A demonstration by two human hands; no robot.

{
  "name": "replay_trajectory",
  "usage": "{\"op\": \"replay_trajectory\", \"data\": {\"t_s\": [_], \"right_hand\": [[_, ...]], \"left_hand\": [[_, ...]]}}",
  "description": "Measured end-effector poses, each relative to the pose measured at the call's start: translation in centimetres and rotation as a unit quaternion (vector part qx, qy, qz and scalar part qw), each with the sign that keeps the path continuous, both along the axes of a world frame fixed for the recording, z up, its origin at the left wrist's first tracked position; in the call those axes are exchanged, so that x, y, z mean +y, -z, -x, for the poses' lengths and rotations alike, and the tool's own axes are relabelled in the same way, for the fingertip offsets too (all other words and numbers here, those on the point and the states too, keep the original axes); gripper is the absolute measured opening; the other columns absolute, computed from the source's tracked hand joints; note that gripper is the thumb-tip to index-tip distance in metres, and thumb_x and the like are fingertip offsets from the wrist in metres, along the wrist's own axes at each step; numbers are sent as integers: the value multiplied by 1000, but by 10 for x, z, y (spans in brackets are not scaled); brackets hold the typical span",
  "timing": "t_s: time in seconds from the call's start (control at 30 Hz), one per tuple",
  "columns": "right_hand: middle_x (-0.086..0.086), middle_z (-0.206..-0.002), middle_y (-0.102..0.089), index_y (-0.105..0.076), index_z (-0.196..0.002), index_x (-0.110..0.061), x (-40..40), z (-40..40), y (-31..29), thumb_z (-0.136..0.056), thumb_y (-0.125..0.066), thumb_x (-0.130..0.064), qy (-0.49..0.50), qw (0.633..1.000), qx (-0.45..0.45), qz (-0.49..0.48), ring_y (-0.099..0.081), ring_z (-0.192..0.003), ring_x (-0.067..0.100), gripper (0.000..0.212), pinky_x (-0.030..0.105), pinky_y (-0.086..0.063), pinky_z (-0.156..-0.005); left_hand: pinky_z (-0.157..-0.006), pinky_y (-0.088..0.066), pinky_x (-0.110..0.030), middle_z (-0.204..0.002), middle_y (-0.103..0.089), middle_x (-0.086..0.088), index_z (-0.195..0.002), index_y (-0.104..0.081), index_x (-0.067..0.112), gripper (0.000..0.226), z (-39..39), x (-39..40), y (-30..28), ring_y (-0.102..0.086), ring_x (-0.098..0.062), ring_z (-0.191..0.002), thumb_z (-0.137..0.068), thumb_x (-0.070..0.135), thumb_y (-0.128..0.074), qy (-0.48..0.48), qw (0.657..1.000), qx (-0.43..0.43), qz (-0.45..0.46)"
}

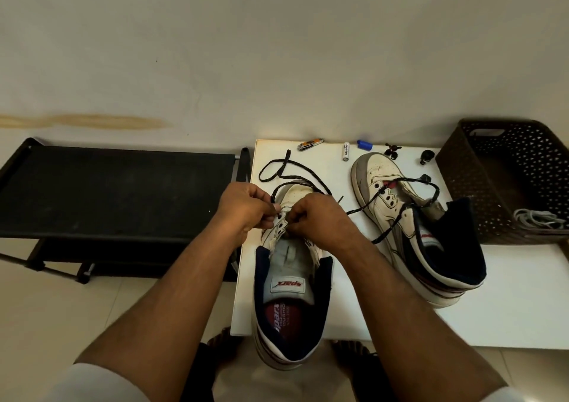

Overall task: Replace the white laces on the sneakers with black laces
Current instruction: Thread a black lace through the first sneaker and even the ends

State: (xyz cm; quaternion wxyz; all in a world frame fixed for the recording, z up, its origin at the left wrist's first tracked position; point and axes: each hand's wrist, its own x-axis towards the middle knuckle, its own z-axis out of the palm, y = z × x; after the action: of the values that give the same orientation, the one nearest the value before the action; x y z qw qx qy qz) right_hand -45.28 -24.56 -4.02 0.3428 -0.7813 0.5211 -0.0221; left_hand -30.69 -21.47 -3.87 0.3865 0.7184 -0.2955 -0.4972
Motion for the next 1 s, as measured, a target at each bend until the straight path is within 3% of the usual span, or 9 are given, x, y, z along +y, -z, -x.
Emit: {"op": "replay_trajectory", "data": {"t_s": [0.17,0.37,0.53,0.67,0.83,1.0], "right_hand": [[1,-86,-72,-77,-92,-22,0,0,1,-79,-74,-26,-2,1000,-1,10,-63,-78,14,14,21,-43,-66],[3,-86,-72,-77,-95,-21,1,0,1,-81,-73,-28,1,1000,-12,9,-65,-79,16,16,25,-51,-71],[3,-88,-72,-76,-102,-20,-3,2,3,-84,-71,-26,-15,1000,-16,7,-61,-73,12,20,10,-34,-54],[2,-91,-73,-75,-103,-20,-7,2,4,-84,-70,-28,-30,999,-17,19,-55,-74,8,22,8,-32,-56],[4,-92,-73,-76,-103,-19,-8,2,7,-83,-71,-27,-29,999,-22,22,-62,-82,14,22,20,-40,-67],[2,-93,-73,-75,-104,-21,-8,3,8,-84,-70,-29,-31,999,-21,28,-60,-81,12,22,17,-36,-60]], "left_hand": [[-49,-58,-27,-71,-65,-15,-81,-57,-1,18,3,1,0,-66,-17,-53,-78,-11,-71,-14,1000,11,-4],[-47,-56,-26,-75,-66,-20,-82,-57,1,19,5,2,1,-66,-20,-53,-78,-12,-70,-59,997,48,-3],[-53,-59,-27,-78,-65,-15,-100,-60,4,29,7,0,4,-67,-19,-56,-79,-14,-68,-91,994,65,18],[-56,-60,-28,-78,-67,-16,-86,-63,0,15,8,0,5,-68,-20,-59,-78,-11,-70,-107,992,61,19],[-47,-56,-24,-74,-66,-15,-83,-59,1,19,9,0,5,-65,-16,-50,-76,-9,-74,-118,992,46,12],[-46,-56,-25,-75,-66,-18,-77,-55,3,22,8,-1,6,-65,-17,-46,-77,-12,-71,-137,989,50,4]]}}
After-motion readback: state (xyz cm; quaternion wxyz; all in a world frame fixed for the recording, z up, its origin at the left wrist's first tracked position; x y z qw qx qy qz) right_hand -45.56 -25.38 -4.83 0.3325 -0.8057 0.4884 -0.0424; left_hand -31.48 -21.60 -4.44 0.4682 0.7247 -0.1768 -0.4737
